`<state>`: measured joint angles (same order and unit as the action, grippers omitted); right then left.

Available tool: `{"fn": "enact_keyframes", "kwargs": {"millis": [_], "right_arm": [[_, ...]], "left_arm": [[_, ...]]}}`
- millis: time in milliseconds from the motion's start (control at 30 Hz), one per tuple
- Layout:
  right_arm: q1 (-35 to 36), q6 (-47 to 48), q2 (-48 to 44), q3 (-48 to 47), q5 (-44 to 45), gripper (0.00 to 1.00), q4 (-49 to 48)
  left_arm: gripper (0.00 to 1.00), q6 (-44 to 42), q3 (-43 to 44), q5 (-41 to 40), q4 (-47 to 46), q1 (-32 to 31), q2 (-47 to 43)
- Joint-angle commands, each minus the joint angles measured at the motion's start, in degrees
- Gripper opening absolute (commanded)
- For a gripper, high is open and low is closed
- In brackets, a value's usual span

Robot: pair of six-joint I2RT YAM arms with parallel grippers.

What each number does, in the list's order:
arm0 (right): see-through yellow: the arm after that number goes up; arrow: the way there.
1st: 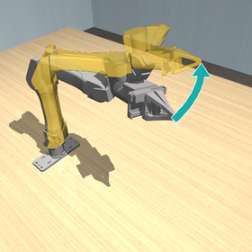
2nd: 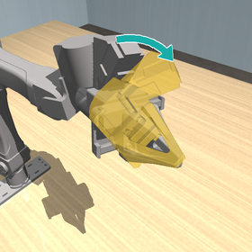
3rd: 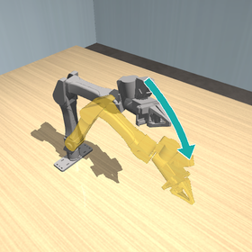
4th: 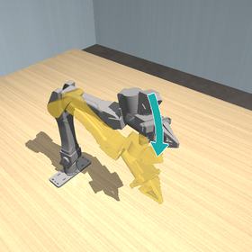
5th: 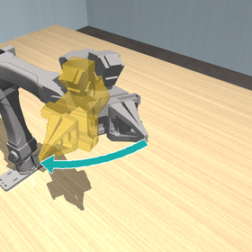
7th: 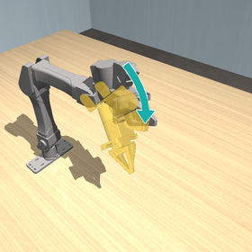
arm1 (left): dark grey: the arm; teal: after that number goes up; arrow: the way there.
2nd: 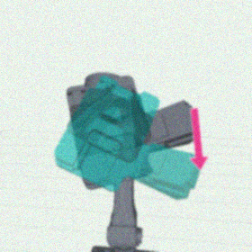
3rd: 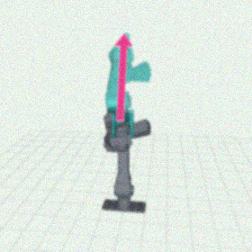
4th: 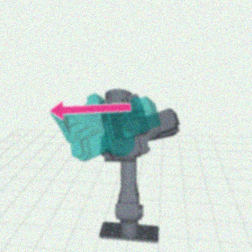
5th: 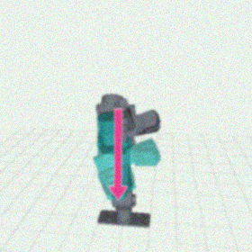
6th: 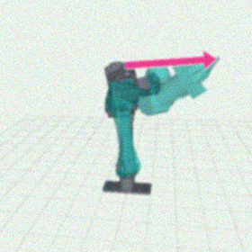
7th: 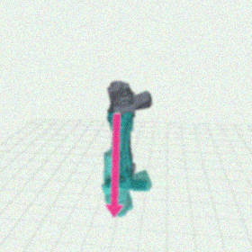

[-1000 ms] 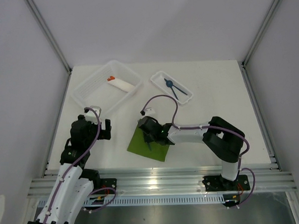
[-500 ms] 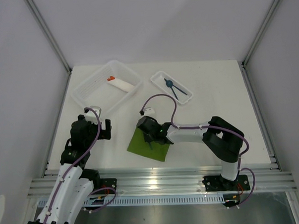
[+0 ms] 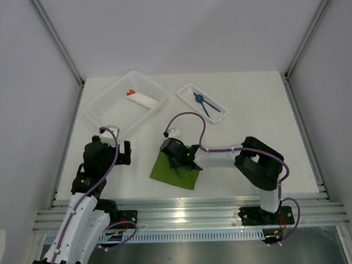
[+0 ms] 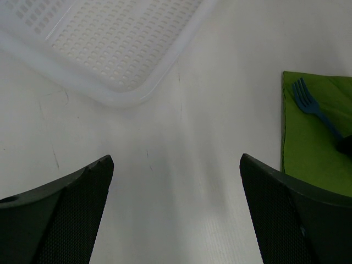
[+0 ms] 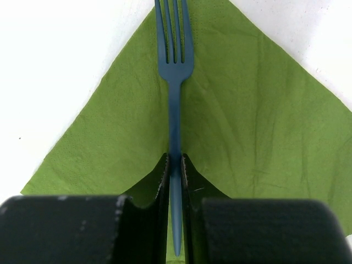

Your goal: Place the utensils on the paper napkin and roll it up

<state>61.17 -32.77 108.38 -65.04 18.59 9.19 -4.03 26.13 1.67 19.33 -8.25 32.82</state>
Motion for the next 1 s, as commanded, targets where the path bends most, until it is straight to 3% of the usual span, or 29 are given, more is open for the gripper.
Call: {"fn": "enact_keyframes", "kwargs": {"millis": [0, 367, 967], "right_arm": [[0.4, 0.8, 0.7, -1.8, 1.0, 0.0, 0.3], [1.8, 3.9, -2.0, -4.8, 3.6, 0.0, 2.9], [0.9, 1.8, 1.1, -3.2, -0.9, 0.0, 1.4]], "left_arm": [[0.99, 0.3, -0.1, 0.2, -1.8, -0.4, -0.6], [0.99, 0.3, -0.2, 0.4, -1.9, -0.4, -0.7], [0.99, 0.3, -0.1, 0.4, -1.6, -0.4, -0.6]]}}
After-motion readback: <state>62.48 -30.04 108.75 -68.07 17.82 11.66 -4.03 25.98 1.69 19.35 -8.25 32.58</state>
